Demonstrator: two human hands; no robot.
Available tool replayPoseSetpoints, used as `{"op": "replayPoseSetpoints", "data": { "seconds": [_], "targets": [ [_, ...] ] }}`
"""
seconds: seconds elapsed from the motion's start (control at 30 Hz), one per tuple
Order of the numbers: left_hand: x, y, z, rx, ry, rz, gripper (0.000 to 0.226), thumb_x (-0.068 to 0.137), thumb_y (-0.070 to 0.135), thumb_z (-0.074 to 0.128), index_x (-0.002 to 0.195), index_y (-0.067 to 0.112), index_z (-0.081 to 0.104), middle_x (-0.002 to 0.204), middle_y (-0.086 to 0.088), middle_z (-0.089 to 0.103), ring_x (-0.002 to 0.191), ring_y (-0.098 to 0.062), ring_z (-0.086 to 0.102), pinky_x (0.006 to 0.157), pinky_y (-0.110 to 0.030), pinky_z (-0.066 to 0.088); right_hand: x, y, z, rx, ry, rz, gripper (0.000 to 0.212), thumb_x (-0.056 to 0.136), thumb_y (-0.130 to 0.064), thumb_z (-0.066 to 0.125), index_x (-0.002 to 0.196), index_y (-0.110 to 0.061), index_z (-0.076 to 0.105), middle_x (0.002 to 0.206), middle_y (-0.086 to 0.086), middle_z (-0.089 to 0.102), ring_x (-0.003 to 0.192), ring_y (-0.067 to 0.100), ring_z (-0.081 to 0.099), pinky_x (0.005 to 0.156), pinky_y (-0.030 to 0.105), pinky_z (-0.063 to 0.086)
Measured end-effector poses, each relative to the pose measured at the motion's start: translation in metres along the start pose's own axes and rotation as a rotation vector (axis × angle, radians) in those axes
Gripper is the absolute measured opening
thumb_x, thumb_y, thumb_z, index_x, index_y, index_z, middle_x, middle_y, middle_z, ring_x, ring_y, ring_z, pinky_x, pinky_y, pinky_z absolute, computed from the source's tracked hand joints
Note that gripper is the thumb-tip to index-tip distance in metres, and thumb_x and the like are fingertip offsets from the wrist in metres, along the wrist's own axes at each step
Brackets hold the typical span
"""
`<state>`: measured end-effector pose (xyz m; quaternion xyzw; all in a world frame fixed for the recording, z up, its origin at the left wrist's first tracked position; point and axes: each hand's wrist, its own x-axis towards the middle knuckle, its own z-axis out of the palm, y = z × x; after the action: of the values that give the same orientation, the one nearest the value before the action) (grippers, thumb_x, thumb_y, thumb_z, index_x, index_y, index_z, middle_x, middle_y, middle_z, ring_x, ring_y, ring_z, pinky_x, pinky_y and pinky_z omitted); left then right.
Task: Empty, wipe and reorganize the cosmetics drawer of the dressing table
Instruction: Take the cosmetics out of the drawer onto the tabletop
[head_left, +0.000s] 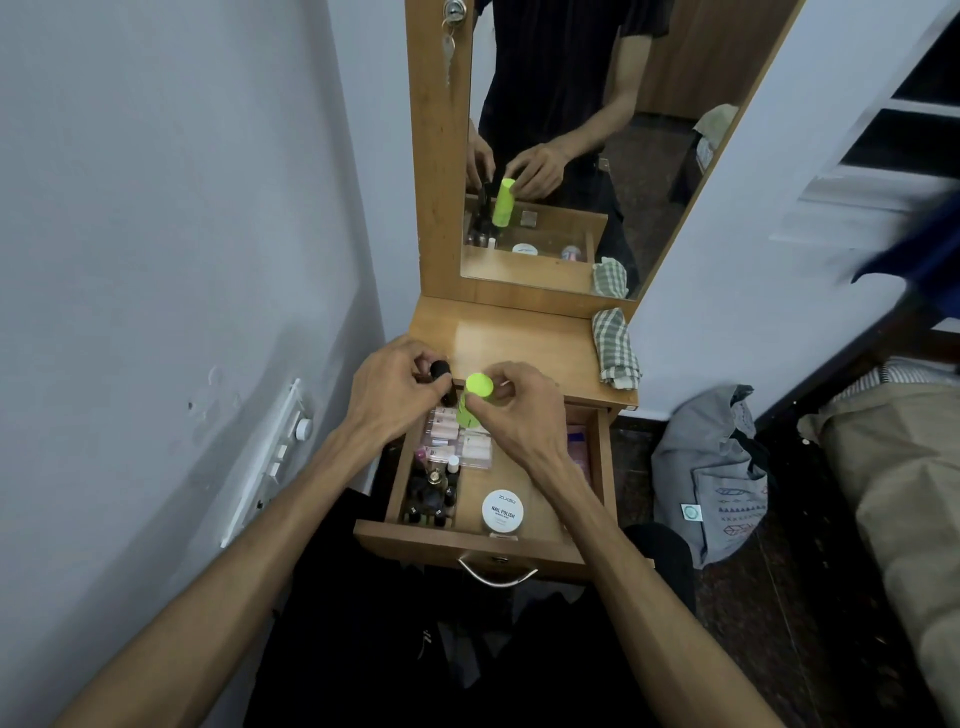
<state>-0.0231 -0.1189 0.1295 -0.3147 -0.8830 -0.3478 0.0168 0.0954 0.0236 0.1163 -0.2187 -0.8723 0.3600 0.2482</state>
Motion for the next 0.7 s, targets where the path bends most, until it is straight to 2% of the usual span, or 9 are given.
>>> {"op": "replayPoseSetpoints", "data": {
  "seconds": [0.07,0.23,0.53,0.7],
  "targets": [
    [0.017,0.004,-0.003,-0.003,0.007,-0.001,0.016,0.079,0.032,0.075,0.09,0.022,0.069,0.084,0.009,0.062,0.072,-0.013,0.056,0.064,-0.027,0.043,0.017,-0.009,0.0,-0.002,0.019,-0.001,0.024,0.074,-0.044,0.075,0.091,-0.027,0.075,0.087,-0.012,0.071,0.074,0.002,0.064,0.068,0.035,0.058],
    [0.06,0.007,-0.004,0.025,0.016,-0.017,0.018,0.081,0.032,0.074,0.094,0.022,0.069,0.088,0.007,0.063,0.077,-0.016,0.058,0.067,-0.029,0.044,0.064,-0.02,0.004,-0.025,0.038,0.006,0.029,0.074,-0.046,0.074,0.093,-0.024,0.077,0.087,-0.01,0.075,0.075,0.003,0.066,0.066,0.029,0.055],
    [0.13,-0.018,0.007,0.082,-0.001,-0.094,0.014,0.084,0.028,0.074,0.095,0.02,0.072,0.09,0.004,0.067,0.082,-0.019,0.061,0.065,-0.03,0.046,0.141,-0.018,0.028,-0.045,-0.003,0.057,0.029,0.075,-0.035,0.076,0.099,-0.019,0.077,0.087,-0.003,0.074,0.081,0.014,0.069,0.073,0.035,0.058],
    [0.161,-0.032,0.014,0.115,0.002,-0.124,0.017,0.086,0.026,0.074,0.098,0.013,0.074,0.088,0.001,0.069,0.077,-0.017,0.061,0.065,-0.031,0.051,0.171,-0.015,0.048,-0.072,-0.04,0.074,0.025,0.078,-0.03,0.075,0.098,-0.014,0.077,0.087,0.003,0.074,0.081,0.02,0.068,0.073,0.036,0.057]
  ]
}}
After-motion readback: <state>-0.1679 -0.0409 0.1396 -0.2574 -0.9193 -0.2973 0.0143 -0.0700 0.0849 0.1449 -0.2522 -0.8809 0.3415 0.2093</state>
